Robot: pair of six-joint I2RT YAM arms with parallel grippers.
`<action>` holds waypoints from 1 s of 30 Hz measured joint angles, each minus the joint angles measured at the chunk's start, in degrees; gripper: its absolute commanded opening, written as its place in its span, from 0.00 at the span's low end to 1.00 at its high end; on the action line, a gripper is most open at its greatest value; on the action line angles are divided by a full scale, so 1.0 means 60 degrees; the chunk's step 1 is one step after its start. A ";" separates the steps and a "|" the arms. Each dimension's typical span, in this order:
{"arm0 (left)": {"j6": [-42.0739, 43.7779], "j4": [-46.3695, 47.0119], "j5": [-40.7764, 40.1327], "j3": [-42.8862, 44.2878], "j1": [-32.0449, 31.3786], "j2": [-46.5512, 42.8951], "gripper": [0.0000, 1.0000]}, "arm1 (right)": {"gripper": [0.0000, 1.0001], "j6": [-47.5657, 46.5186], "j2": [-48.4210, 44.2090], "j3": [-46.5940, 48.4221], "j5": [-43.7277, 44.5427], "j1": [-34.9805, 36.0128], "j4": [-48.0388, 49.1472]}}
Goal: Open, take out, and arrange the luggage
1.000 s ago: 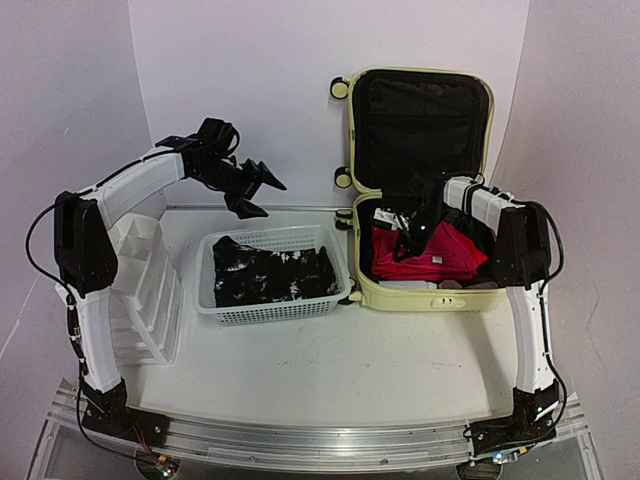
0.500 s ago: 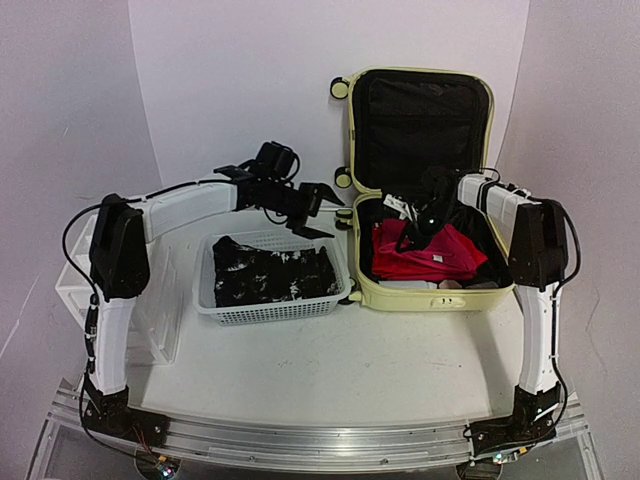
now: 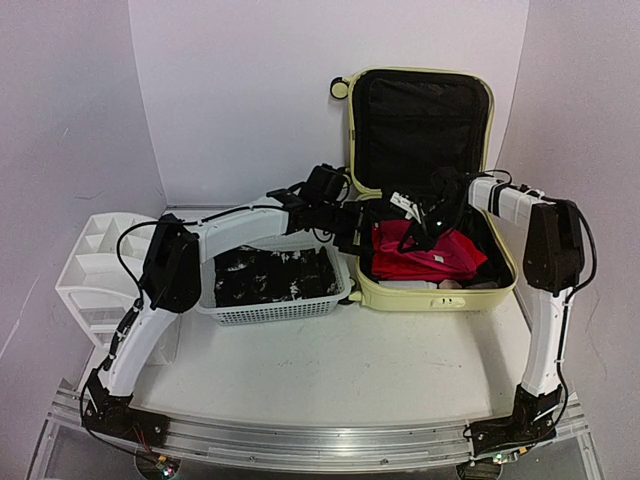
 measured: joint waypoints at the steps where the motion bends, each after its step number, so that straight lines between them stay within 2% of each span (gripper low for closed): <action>1: -0.0022 0.0011 -0.0036 0.0142 -0.0066 0.0149 0.78 | 0.00 0.0000 -0.0091 -0.0091 -0.0040 0.0004 0.0058; 16: -0.0098 0.0295 -0.0608 0.1698 -0.0630 0.1654 0.76 | 0.00 0.0106 -0.0892 -0.1027 -0.0576 0.0004 0.0718; 21: -0.0062 0.0288 -0.0834 0.1770 -0.0732 0.1727 0.66 | 0.00 0.0113 -0.1177 -0.1315 -0.0729 0.0004 0.0845; 30: 0.0015 0.0302 -0.1162 0.2029 -0.0754 0.1993 0.54 | 0.00 0.0178 -0.1381 -0.1486 -0.0841 0.0044 0.1009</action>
